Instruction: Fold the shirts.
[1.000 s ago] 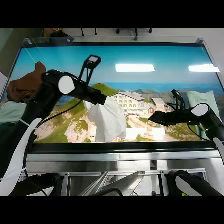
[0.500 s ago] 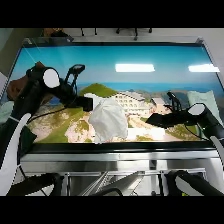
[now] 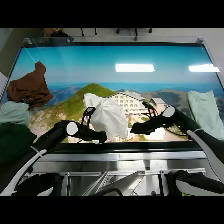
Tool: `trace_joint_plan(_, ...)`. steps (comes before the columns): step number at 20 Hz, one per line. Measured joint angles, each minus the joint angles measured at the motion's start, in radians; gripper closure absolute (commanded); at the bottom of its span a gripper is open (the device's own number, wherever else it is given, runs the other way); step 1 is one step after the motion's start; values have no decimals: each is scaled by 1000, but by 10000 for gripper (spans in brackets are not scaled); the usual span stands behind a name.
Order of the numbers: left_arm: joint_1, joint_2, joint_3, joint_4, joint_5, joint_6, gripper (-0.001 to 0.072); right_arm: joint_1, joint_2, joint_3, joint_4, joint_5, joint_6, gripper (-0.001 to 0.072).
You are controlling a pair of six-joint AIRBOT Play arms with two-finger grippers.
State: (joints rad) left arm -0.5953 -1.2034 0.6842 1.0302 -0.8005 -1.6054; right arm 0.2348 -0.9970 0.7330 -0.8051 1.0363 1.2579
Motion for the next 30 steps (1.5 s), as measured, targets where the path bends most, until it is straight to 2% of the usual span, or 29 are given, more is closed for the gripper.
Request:
trace_joint_plan(2, -10, -50, 7, -11, 63, 0, 3, 30, -34, 0, 49, -31, -28, 188)
trace_joint_plan(5, -18, -132, 76, -18, 107, 0, 4, 49, -62, 0, 118, -71, -76, 347)
trace_joint_plan(7, -22, -183, 134, -18, 107, 1, 6, 55, -74, 0, 146, -90, -100, 345)
trace_joint_plan(8, -23, -205, 160, -17, 98, 2, 109, 56, -82, 0, 153, -97, -108, 352)
trace_joint_plan(9, -23, -229, 185, -13, 86, 3, 371, 57, -90, 0, 162, -99, -116, 506)
trace_joint_plan(10, -24, -249, 204, -7, 67, 6, 557, 58, -100, 0, 165, -106, -124, 620)
trace_joint_plan(11, -24, -267, 221, -6, 48, 9, 676, 59, -109, 0, 169, -109, -127, 623)
trace_joint_plan(12, -24, -280, 232, -6, 37, 14, 694, 59, -116, 0, 173, -111, -135, 678)
trace_joint_plan(13, -24, -290, 241, -5, 22, 18, 695, 60, -121, 0, 175, -111, -140, 689)
trace_joint_plan(17, -6, -267, 255, -2, -24, 35, 695, 45, -113, 10, 158, -95, -161, 690)
trace_joint_plan(21, 96, -99, 309, -2, -115, 44, 695, -84, -54, 104, 98, 5, -167, 690)
trace_joint_plan(24, 220, 74, 415, -32, -179, 50, 695, -232, 10, 259, 110, 106, -180, 690)
trace_joint_plan(30, 471, 352, 725, -192, -183, 80, 695, -416, 129, 749, 310, 233, -263, 690)
